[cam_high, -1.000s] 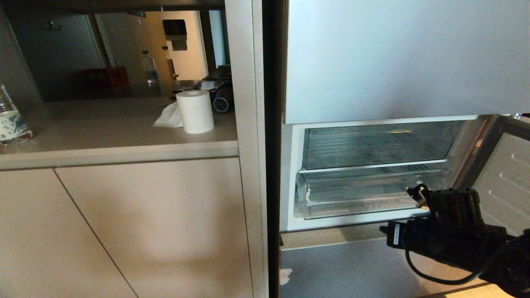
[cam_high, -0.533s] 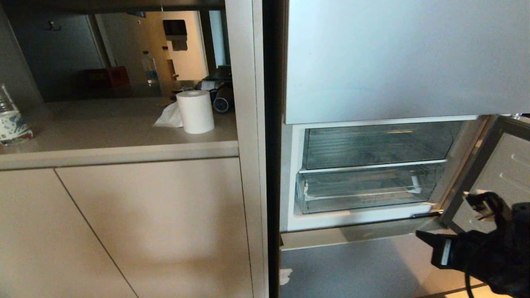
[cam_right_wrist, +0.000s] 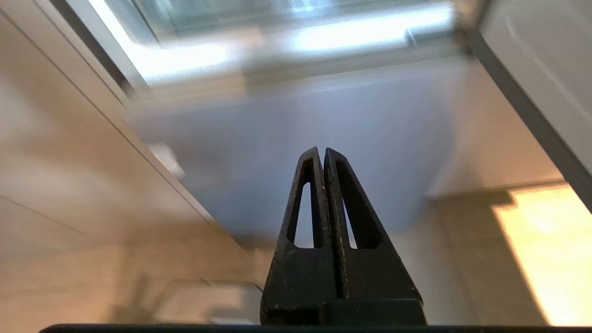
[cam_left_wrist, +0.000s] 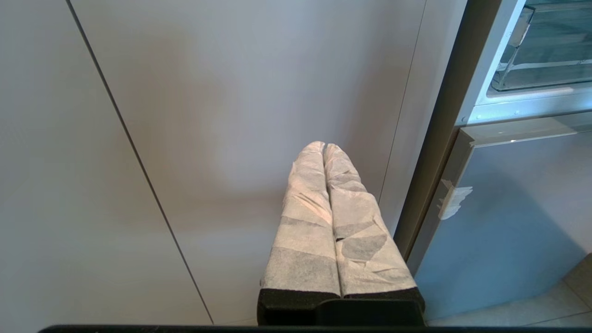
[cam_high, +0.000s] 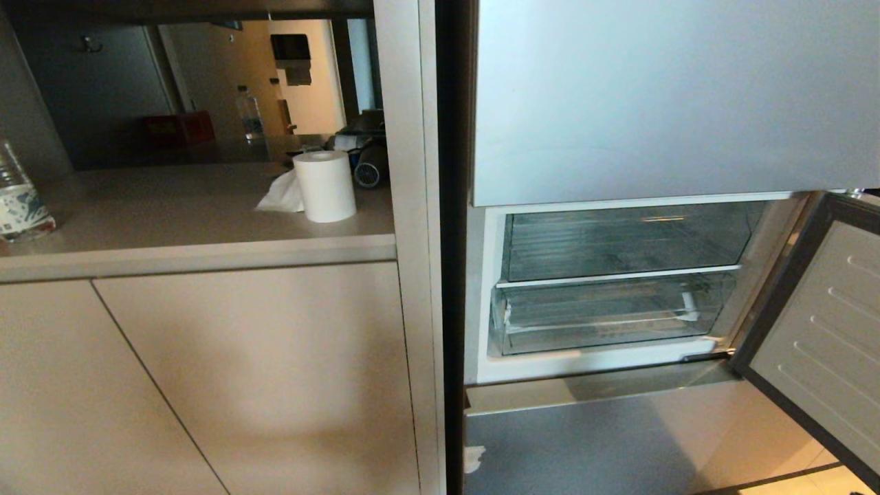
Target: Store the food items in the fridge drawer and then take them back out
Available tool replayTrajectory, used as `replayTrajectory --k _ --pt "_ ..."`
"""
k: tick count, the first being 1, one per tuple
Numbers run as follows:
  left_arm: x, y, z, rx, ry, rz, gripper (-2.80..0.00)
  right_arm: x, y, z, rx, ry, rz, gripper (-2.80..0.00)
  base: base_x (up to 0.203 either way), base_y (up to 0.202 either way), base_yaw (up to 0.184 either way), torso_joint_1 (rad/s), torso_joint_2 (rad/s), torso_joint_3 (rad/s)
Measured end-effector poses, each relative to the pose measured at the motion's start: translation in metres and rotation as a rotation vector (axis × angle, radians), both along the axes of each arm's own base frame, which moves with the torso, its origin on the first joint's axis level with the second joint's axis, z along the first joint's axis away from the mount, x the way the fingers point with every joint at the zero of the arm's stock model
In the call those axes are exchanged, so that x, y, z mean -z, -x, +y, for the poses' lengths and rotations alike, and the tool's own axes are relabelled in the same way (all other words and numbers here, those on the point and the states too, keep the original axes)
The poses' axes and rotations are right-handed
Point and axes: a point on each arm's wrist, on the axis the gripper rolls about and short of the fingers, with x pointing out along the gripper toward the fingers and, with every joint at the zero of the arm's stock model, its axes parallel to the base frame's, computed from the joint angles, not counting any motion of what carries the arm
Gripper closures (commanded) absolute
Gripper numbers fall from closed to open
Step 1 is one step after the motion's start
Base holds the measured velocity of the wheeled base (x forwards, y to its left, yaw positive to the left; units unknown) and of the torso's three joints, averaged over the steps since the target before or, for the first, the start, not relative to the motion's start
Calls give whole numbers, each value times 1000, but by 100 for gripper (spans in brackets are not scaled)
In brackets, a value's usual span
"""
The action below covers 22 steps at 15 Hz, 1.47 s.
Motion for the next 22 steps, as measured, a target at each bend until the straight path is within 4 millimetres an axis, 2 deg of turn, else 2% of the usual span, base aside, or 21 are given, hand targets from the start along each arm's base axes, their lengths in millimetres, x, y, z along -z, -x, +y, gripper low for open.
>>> replayTrajectory --k 3,7,19,22 --pt "0 0 0 0 0 0 0 21 26 -2 19 47 -79 0 0 0 0 0 0 0" --pt "0 0 0 0 0 0 0 33 46 -2 17 157 -247 0 0 0 0 0 0 0" --pt "0 0 0 -1 4 -1 0 36 51 -2 45 108 -310 0 0 0 0 0 0 0" --pt "0 0 0 -1 5 -3 0 36 51 -2 45 105 -310 0 -157 0 0 2 5 2"
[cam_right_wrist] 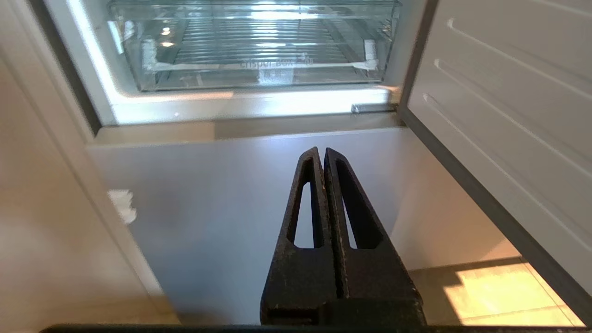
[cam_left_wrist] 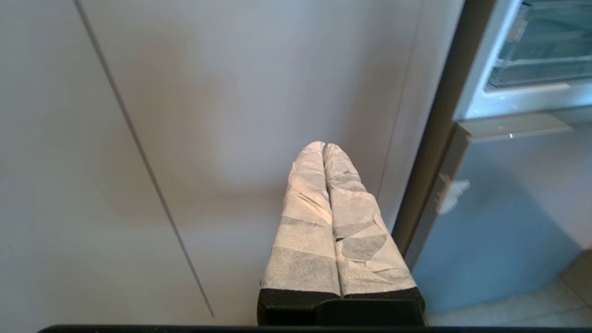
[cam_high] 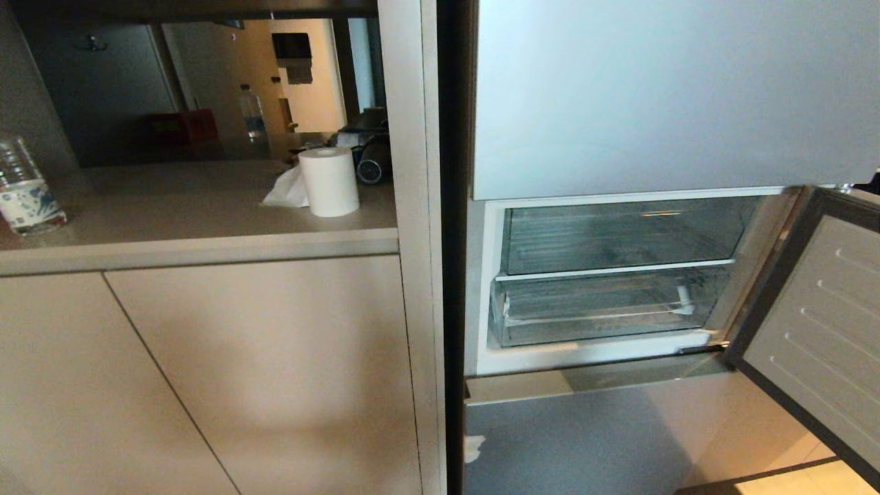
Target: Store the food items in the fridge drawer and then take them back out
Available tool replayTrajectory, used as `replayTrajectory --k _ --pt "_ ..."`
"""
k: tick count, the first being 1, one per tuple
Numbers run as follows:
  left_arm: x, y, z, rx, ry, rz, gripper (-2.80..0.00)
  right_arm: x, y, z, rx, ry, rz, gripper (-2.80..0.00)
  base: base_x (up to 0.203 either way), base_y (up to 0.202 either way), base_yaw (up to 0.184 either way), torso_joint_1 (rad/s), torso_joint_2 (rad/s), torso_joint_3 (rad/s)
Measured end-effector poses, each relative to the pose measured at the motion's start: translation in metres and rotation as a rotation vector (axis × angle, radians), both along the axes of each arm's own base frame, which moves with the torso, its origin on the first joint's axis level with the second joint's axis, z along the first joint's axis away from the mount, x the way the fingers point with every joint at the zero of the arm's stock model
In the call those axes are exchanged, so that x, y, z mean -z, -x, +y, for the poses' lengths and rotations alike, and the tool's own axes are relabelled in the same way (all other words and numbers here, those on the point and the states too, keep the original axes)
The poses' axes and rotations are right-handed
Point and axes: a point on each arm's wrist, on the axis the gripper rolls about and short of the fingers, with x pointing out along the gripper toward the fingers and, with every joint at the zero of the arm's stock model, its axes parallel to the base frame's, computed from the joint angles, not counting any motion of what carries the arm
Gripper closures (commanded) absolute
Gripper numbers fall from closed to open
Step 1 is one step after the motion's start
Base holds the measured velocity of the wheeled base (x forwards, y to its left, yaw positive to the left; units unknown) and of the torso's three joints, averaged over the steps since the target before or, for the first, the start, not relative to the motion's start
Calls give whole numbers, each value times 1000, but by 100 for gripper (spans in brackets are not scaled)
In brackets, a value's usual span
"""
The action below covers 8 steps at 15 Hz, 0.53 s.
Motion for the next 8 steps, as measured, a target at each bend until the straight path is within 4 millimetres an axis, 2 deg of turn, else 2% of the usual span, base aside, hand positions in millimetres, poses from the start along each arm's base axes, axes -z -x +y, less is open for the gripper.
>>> replayTrajectory --k 8 --pt "0 0 0 0 0 -1 0 0 0 0 0 0 0 0 -196 0 1 2 0 4"
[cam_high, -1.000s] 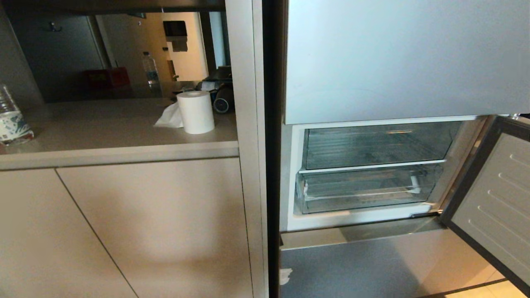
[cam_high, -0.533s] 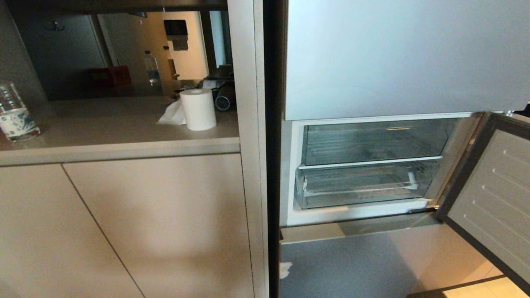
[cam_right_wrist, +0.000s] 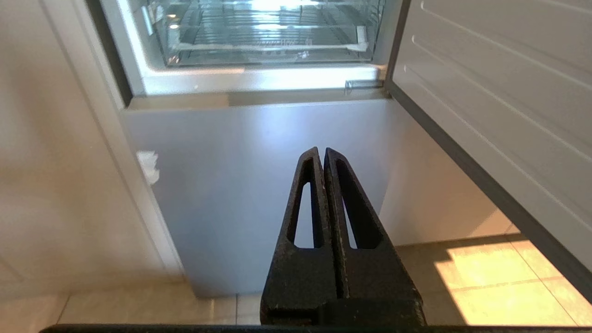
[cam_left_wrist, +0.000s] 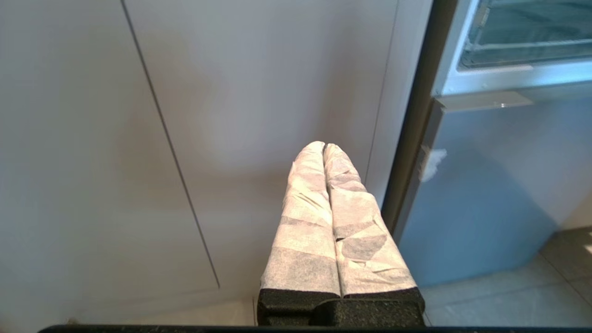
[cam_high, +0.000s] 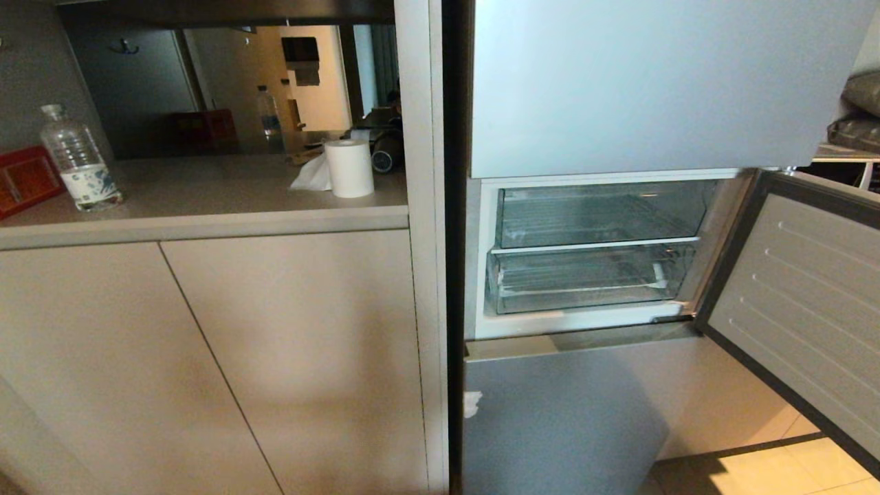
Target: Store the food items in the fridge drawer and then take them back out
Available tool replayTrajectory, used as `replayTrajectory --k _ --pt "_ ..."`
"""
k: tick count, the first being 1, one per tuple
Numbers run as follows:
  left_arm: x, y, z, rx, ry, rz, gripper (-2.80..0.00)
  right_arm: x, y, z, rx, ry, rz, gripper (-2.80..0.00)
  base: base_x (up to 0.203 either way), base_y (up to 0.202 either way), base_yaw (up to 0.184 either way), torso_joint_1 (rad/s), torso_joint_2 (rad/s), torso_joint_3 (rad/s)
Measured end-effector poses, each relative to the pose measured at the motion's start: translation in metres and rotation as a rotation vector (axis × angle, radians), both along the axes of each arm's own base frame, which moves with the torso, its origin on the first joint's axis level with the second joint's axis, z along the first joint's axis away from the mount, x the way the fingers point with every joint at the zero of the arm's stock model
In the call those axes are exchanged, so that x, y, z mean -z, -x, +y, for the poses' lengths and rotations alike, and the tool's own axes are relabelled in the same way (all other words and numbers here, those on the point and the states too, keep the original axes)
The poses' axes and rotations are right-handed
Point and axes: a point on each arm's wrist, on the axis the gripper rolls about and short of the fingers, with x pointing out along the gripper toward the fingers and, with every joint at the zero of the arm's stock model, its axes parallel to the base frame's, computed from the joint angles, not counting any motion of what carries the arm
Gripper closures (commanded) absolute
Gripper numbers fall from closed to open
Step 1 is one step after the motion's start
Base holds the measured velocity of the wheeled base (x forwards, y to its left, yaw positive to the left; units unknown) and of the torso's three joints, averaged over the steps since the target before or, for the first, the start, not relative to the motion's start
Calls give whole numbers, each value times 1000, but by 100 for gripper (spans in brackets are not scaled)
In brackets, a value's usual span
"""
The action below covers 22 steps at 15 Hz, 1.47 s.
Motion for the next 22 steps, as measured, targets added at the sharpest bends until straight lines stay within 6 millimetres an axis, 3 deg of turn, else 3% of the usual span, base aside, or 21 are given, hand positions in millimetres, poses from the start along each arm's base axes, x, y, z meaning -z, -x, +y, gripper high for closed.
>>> replayTrajectory --k 6,15,19,22 --pt "0 0 0 1 0 0 0 0 0 0 0 1 -1 0 -184 0 1 2 0 1" --pt "0 0 0 0 -1 0 0 -5 2 0 16 -4 -3 0 0 0 0 0 0 0" --pt "0 0 0 1 -1 0 0 -60 7 -2 115 -158 -41 0 0 0 0 0 0 0" --pt "0 0 0 1 -1 0 0 -104 -18 -1 220 -326 -15 0 0 0 0 0 0 0"
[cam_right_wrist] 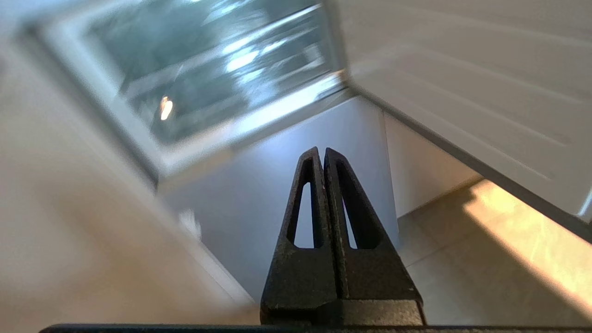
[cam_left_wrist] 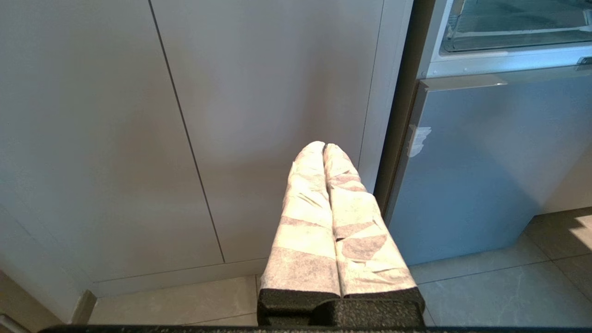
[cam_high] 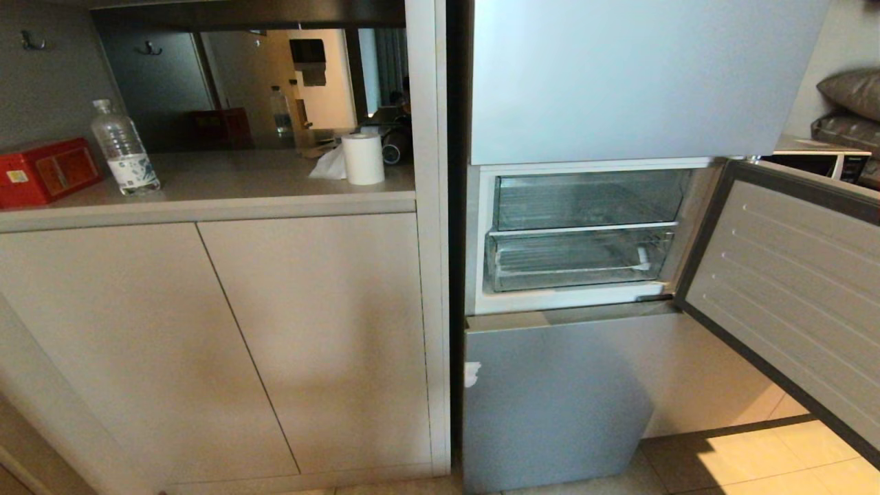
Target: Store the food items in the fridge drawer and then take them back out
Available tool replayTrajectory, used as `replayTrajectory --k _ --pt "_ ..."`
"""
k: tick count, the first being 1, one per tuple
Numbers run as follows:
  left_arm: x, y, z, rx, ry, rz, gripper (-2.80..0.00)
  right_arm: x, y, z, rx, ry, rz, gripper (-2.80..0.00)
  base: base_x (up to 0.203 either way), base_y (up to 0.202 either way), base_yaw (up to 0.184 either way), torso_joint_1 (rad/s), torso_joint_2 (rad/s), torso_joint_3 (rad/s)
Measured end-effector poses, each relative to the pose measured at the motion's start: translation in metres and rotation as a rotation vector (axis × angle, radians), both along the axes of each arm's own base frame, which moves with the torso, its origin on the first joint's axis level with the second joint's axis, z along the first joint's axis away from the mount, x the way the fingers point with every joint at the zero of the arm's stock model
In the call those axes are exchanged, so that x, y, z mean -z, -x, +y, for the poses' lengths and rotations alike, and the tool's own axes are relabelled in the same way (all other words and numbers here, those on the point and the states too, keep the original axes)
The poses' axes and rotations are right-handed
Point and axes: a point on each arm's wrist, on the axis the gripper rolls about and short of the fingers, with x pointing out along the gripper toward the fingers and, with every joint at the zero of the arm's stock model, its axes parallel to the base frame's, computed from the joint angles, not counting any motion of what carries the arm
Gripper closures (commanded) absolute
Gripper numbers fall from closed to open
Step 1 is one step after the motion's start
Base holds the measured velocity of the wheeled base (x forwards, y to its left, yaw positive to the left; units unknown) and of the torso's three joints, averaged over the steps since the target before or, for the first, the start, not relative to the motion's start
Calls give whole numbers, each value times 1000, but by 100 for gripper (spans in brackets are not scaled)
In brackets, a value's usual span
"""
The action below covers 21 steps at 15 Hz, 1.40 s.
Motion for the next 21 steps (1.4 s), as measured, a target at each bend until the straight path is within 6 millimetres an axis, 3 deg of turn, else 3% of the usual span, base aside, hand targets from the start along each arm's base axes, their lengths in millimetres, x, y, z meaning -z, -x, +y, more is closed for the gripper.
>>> replayTrajectory --k 3,7,10,14,21 --pt "0 0 0 0 0 0 0 -35 -42 -14 189 -84 -31 0 0 0 0 0 0 0" --pt "0 0 0 0 0 0 0 -71 -77 -76 436 -89 -142 0 0 0 0 0 0 0" --pt "0 0 0 0 0 0 0 -94 -80 -120 551 -60 -225 0 0 0 0 0 0 0" --pt "0 0 0 0 0 0 0 -105 -77 -169 656 -82 -266 0 0 0 0 0 0 0" --pt "0 0 0 0 0 0 0 -87 -70 -244 769 -197 -222 0 0 0 0 0 0 0"
